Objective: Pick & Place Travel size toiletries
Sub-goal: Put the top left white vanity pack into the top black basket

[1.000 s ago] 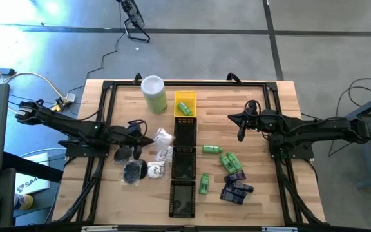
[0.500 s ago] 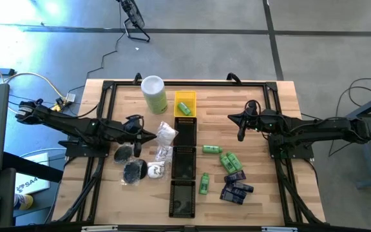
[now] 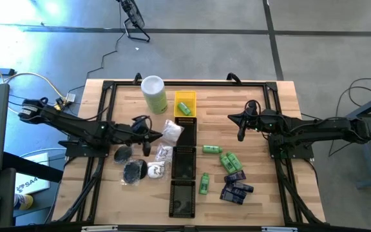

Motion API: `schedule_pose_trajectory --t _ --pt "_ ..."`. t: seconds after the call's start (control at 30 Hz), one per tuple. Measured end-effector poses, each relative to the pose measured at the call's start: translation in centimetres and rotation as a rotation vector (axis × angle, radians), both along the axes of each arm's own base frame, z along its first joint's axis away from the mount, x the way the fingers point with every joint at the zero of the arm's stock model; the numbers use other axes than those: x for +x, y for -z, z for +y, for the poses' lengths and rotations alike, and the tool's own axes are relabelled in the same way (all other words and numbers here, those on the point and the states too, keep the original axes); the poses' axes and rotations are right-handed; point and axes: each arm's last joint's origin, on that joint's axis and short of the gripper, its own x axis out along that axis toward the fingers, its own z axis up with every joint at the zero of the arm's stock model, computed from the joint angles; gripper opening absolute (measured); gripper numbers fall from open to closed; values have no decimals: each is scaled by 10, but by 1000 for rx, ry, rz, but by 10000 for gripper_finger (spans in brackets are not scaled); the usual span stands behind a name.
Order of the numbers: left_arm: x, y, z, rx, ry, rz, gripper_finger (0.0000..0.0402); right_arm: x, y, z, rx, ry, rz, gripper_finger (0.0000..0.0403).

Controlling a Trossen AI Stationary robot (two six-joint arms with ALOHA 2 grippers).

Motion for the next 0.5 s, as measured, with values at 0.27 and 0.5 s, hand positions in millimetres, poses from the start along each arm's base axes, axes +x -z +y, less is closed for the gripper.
schedule_pose_trajectory --t 0.27,0.5 --pt "20 10 -1 51 -119 30 1 0 0 0 0 0 0 3" --pt "47 -2 -6 157 -87 128 1 0 0 0 0 0 -1 2"
